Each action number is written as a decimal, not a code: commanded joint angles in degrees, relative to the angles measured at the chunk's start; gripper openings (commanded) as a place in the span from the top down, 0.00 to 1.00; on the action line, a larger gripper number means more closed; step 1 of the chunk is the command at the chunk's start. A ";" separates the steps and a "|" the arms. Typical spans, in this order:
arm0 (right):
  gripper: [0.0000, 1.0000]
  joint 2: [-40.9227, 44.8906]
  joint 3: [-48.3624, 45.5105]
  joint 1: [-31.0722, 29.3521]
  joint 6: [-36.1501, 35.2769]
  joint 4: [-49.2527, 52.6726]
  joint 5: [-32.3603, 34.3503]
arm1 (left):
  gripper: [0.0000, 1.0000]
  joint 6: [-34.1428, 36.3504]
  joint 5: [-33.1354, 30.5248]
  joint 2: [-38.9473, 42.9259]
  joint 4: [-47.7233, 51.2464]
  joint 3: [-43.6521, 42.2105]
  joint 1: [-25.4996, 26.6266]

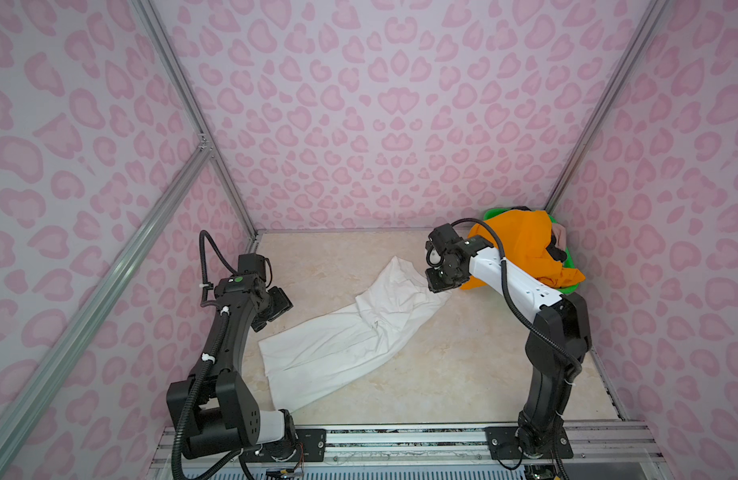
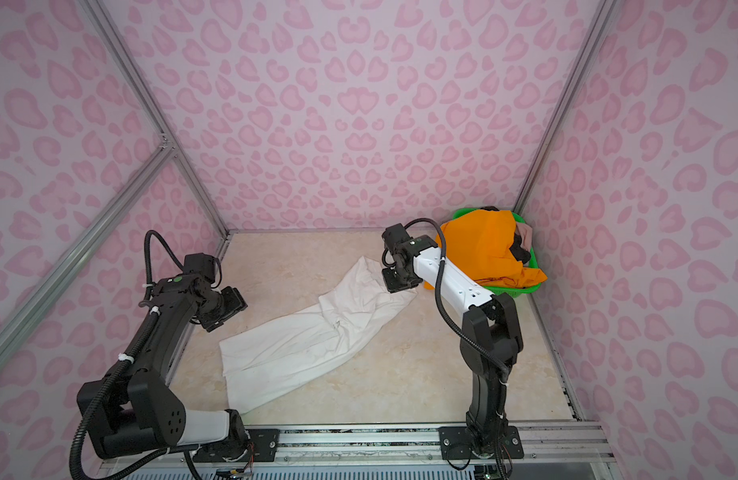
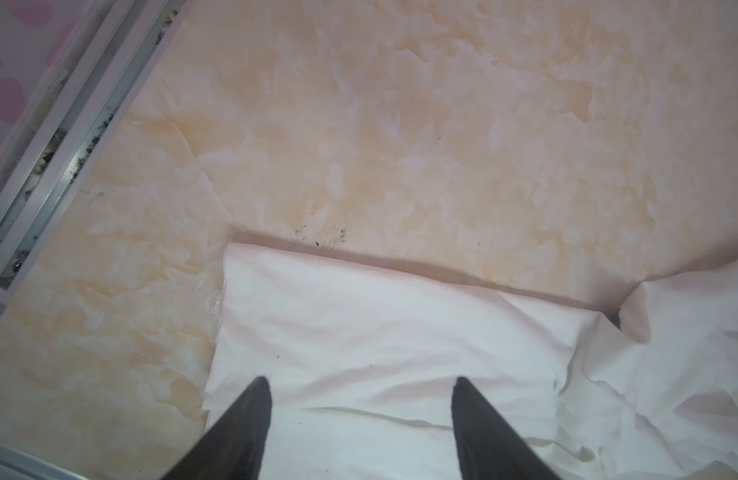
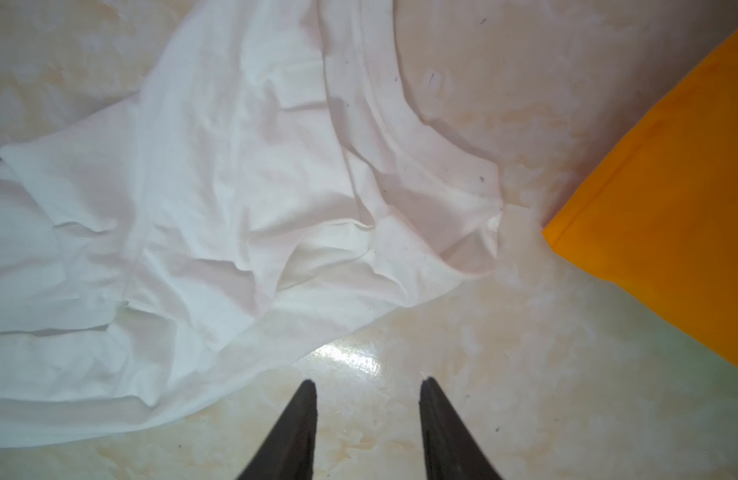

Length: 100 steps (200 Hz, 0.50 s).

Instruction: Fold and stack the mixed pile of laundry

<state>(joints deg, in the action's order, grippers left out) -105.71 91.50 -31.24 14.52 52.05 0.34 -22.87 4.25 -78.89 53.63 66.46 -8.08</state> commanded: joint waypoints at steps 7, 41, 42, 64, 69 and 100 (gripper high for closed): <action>0.59 1.72 -9.36 0.34 4.24 -8.57 -2.32 | 0.29 0.70 0.93 1.23 1.29 0.65 -0.01; 0.63 -4.60 -8.13 1.48 5.68 -14.16 -5.59 | 0.29 1.25 1.38 2.54 2.05 0.12 -0.01; 0.64 -4.82 -7.98 1.51 5.73 -14.26 -5.69 | 0.29 1.25 1.33 2.57 2.03 0.10 -0.01; 0.67 -10.83 -3.88 2.54 7.01 -14.01 -7.51 | 0.29 1.25 1.42 3.71 2.77 -0.40 -0.01; 0.68 -12.15 -3.34 2.80 7.38 -13.93 -8.18 | 0.29 1.25 1.46 3.98 2.93 -0.60 -0.05; 0.71 -18.28 1.11 3.55 8.31 -13.41 -10.13 | 0.29 1.15 1.07 5.57 3.98 -1.50 -0.01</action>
<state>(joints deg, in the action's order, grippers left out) -120.60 90.17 -28.12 21.50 38.68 -7.05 -22.26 5.67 -74.54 55.75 65.45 -8.08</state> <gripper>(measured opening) 0.299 0.713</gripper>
